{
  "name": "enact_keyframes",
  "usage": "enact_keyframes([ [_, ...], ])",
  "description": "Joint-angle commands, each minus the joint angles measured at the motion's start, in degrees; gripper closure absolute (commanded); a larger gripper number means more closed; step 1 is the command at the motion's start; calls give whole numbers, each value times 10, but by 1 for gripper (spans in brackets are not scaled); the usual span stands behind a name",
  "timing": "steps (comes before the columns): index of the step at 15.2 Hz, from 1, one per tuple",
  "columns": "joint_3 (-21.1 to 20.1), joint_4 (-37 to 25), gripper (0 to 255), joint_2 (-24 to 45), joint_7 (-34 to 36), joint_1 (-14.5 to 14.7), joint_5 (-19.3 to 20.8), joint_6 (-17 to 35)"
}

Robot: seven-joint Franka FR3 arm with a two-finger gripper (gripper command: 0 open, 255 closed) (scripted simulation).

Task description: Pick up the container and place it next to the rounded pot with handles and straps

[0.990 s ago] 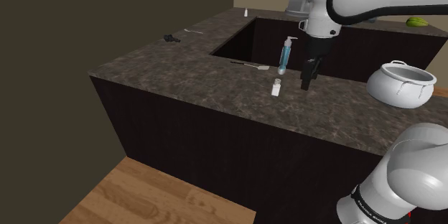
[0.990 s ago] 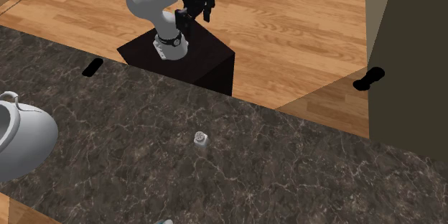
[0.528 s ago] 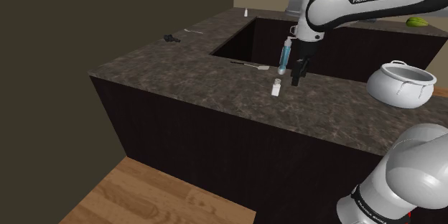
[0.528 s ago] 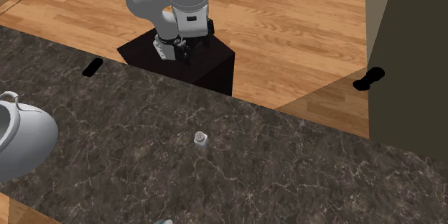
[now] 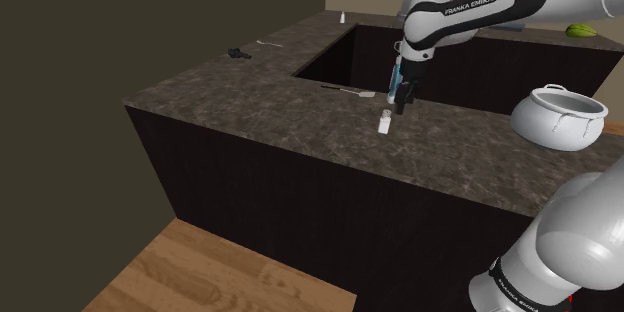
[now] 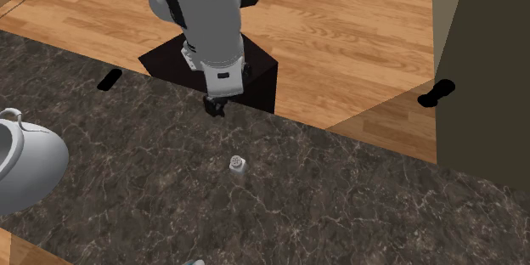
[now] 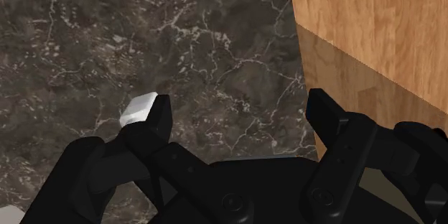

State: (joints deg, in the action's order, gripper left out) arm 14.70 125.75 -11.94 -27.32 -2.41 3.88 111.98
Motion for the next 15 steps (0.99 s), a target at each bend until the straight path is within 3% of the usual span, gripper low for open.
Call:
enact_keyframes([
  [1,13,-29,0,46,-24,-3,-11,19],
  [10,40,-194,0,242,-122,-36,-84,49],
  [15,37,-172,0,256,-126,-38,-90,84],
])
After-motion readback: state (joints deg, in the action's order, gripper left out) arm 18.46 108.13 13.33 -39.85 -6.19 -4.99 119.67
